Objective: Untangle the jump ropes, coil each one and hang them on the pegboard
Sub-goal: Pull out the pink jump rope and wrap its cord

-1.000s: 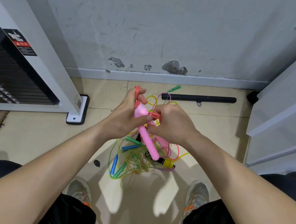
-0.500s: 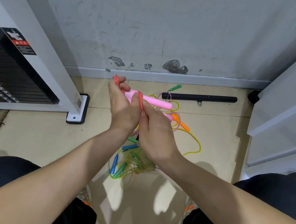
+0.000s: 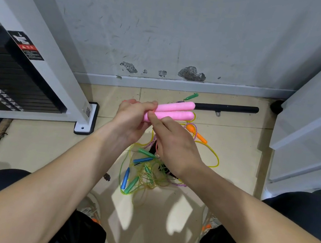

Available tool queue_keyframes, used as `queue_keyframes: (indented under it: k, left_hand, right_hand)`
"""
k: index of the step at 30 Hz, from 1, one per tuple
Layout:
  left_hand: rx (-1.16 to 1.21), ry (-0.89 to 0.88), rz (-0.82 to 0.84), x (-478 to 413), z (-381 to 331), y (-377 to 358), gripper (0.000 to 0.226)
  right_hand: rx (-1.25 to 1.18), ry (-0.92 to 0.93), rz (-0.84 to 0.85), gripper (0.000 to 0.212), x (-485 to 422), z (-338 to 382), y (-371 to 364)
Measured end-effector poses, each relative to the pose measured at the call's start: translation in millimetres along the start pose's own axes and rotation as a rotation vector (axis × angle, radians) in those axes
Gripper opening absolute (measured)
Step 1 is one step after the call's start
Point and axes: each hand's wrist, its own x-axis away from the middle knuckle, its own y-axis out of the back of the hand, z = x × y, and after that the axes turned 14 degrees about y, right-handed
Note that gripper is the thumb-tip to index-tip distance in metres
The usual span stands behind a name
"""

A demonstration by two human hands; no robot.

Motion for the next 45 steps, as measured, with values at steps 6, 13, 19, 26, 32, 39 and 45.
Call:
queue_keyframes:
  k: [6,13,19,26,32,39,45]
  left_hand:
    - [0.005,0.083,0.066,1.0,-8.7,8.5,0.026]
    - [0.076,0.141,0.172,7.1,-10.5,6.4,0.008]
    - [-0.001,0.151,0.432,15.0,-17.7,8.9,0.035]
    - [-0.553,0.021,0.489,18.1,-17.8,17.9,0.061]
    - [-1.093,-0.247,0.384,18.2,-10.1,17.9,0.066]
    - [-1.271,-0.842,0.09,-0.6,12.7,14.9,0.063]
    - [-0.889,-0.957,-0.188,-4.5,26.7,0.3,0.059]
  right_hand:
    - [-0.33,-0.269,-0.081,0.009,0.8,7.9,8.9]
    - [-0.315,-0.376,-0.09,0.023,3.3,4.7,11.9]
    - [-0.728,-0.423,0.052,0.018,0.6,-24.2,23.8]
    - [-0.488,-0.305,0.343,0.05,2.2,-62.9,48.1]
    - [-0.546,-0.357,0.375,0.029,-4.7,-62.8,55.8]
    - [-0.835,-0.704,0.178,0.031,-11.3,-36.5,47.6]
    - [-0.942,-0.851,-0.172,0.021,-20.9,-5.5,36.6]
